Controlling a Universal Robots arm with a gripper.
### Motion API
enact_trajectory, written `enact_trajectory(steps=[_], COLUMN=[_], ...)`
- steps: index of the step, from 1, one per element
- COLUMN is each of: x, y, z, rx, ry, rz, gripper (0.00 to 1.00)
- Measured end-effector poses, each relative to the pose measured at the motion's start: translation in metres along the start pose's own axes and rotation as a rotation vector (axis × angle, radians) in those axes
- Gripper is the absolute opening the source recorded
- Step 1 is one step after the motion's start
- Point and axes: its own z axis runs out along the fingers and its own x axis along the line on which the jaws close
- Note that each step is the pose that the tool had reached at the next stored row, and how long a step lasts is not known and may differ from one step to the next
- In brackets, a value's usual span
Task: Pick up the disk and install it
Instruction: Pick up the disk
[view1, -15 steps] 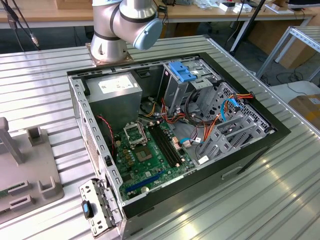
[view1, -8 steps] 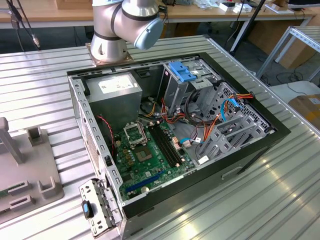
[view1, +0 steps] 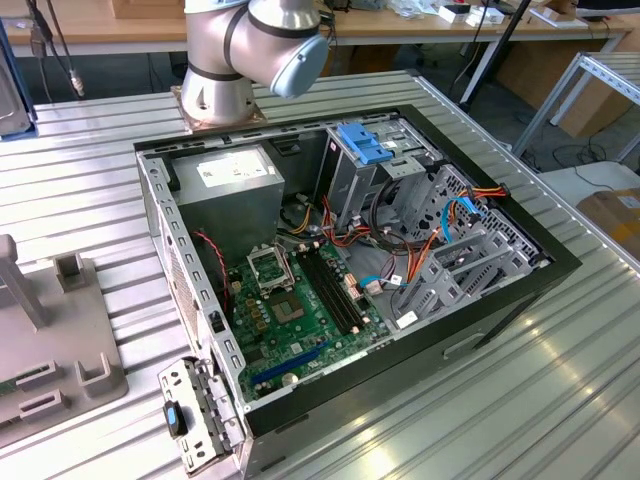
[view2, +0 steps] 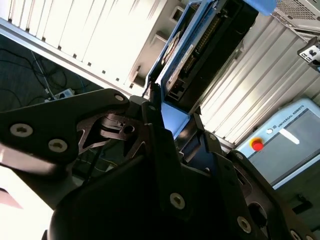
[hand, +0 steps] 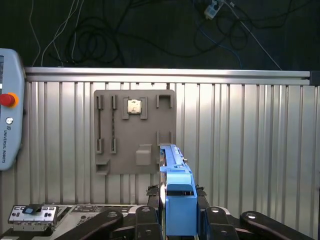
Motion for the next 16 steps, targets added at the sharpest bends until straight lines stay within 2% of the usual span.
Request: enact_trajectory(steps=[4, 7, 10, 15, 16], x=[0.0001, 0.0001, 0.0002, 0.0003, 0.0004], y=[-0.0146, -0.0192, -0.0208, -0.0365, -0.0447], z=[0.0001, 0.0002, 0.0001, 0.0003, 0.0004], rx=[-0.0001, 0.0000, -0.0001, 0.0000, 0.0000], ry=[0.0000, 0.0000, 0.0000, 0.0000, 0.0000], rz=[0.000, 0.000, 0.000, 0.000, 0.000], gripper=[0.37, 0.37, 0.37, 0.37, 0.37])
